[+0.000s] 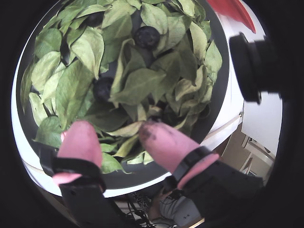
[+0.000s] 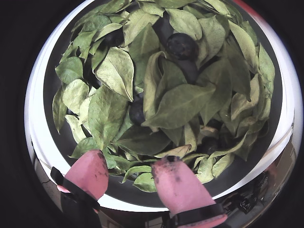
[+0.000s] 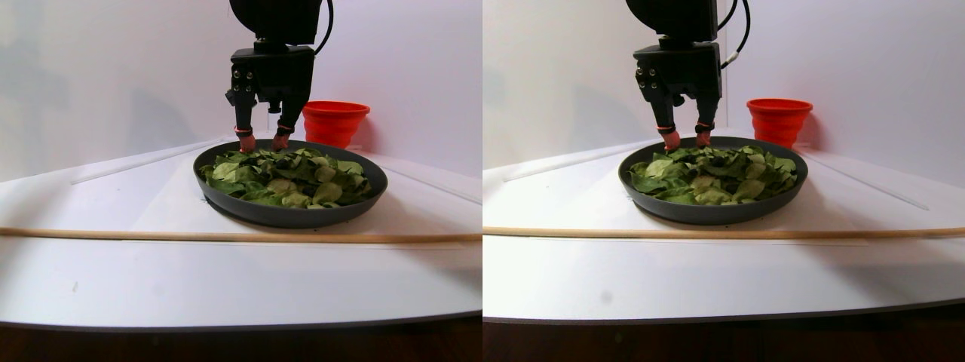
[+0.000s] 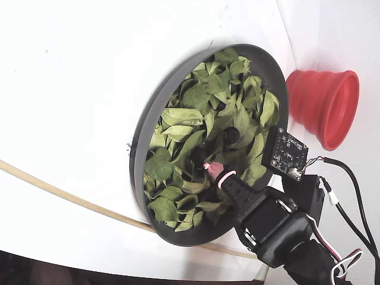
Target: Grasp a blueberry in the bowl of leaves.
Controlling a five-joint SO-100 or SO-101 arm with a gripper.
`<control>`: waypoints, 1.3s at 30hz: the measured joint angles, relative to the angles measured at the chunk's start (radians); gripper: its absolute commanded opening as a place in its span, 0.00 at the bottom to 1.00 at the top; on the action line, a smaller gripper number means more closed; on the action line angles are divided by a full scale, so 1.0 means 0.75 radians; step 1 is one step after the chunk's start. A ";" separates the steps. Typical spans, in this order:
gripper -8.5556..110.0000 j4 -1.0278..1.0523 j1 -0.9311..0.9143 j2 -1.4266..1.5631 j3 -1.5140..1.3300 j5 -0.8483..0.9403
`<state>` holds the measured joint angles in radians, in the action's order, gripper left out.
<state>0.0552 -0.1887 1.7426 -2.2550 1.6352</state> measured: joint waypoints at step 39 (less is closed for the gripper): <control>0.22 -0.164 0.000 -0.266 0.135 -0.063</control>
<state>-0.0675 -0.1887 1.5432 -2.1537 1.5877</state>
